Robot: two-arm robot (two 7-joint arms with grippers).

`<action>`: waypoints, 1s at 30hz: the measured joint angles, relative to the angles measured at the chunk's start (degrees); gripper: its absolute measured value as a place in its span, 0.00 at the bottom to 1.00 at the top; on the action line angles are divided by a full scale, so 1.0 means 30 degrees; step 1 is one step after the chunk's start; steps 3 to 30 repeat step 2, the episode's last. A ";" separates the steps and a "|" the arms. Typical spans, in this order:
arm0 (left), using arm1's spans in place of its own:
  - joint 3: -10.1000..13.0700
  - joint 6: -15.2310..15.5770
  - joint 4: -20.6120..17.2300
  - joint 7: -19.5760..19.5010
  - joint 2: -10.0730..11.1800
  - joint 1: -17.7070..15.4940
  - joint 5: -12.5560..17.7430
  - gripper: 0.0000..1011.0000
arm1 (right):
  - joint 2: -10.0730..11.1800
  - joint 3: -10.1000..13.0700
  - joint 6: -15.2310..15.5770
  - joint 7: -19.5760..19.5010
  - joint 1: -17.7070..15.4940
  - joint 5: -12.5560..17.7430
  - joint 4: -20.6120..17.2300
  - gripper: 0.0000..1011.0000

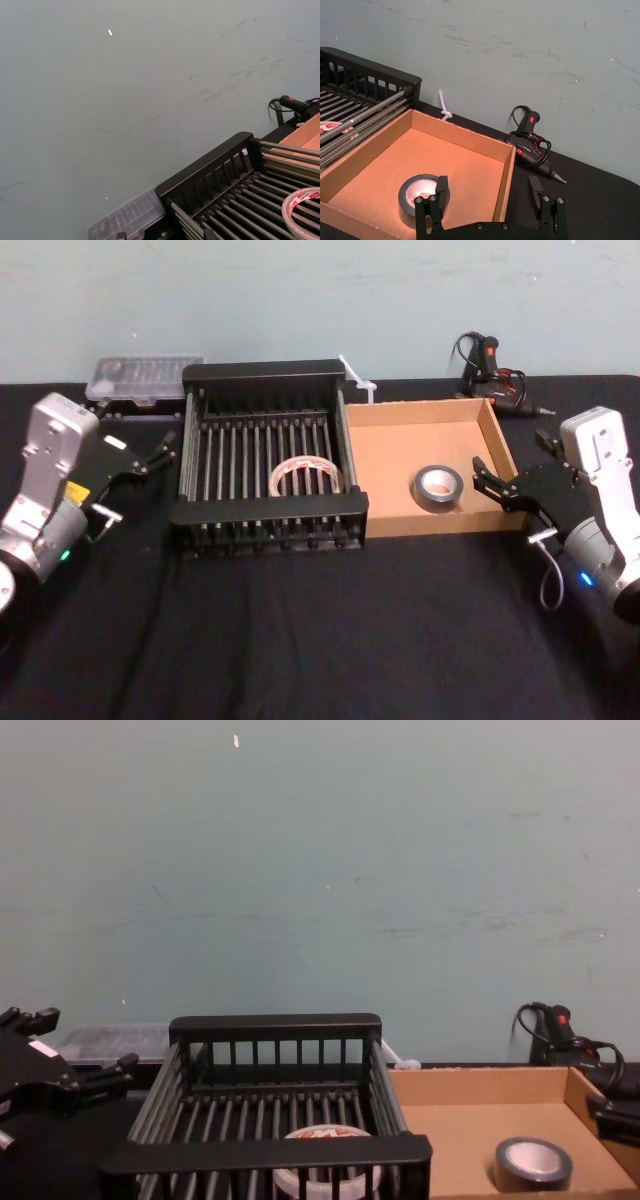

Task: Pick up the white tape and place it into the black box , Pick up the silver tape and place it into the brown box.

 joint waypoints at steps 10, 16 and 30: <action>0.0000 0.0000 0.0001 0.0001 0.0000 0.0000 0.0000 0.99 | 0.0000 0.0001 0.0000 0.0000 0.0000 0.0000 0.0001 0.99; 0.0000 0.0000 0.0001 0.0001 0.0000 0.0000 0.0000 0.99 | 0.0000 0.0001 0.0000 0.0000 0.0000 0.0000 0.0001 0.99; 0.0000 0.0000 0.0001 0.0001 0.0000 0.0000 0.0000 0.99 | 0.0000 0.0001 0.0000 0.0000 0.0000 0.0000 0.0001 0.99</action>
